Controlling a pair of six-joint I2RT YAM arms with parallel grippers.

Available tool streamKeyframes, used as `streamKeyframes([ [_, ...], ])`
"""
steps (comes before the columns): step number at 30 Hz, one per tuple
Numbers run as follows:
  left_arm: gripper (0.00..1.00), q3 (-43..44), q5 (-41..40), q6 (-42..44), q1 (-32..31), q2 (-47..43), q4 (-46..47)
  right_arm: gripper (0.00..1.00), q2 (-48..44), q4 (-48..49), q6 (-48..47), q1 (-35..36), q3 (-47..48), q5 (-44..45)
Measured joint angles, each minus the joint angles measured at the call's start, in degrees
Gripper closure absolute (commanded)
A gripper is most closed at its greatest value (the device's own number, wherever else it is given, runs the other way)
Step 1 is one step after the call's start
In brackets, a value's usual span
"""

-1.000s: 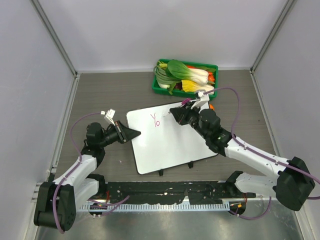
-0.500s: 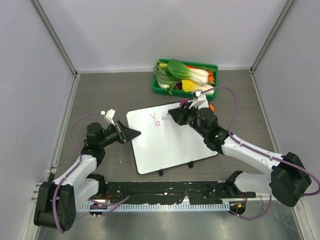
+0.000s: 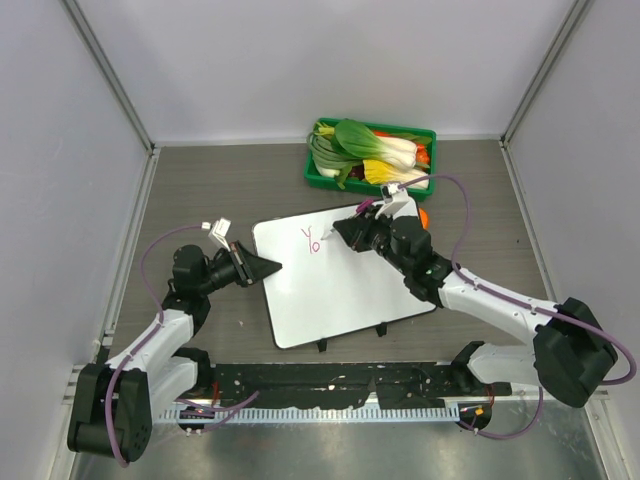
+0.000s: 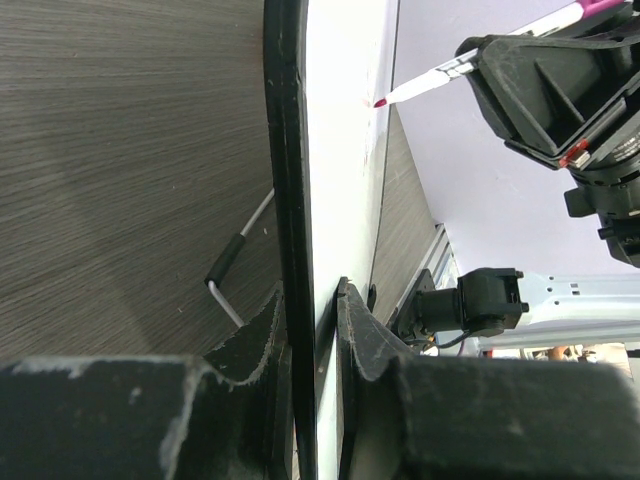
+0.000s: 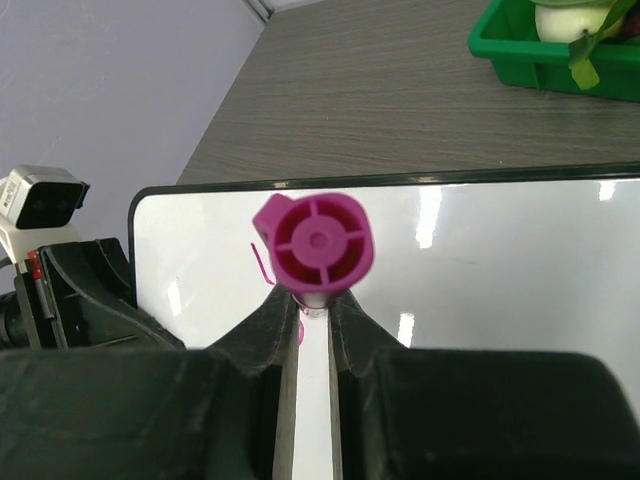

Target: Write a sentence on the whiteboard

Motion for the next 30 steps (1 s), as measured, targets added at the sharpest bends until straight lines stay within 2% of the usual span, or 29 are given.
streamKeyframes([
  [16, 1.00, 0.0, -0.3, 0.0, -0.1, 0.0, -0.2, 0.99, 0.1, 4.3, 2.3, 0.0, -3.9, -1.2],
  [30, 1.00, 0.0, -0.3, 0.0, -0.1, 0.0, -0.1, 0.99, -1.7, 1.5, 2.0, 0.0, -4.4, -1.4],
])
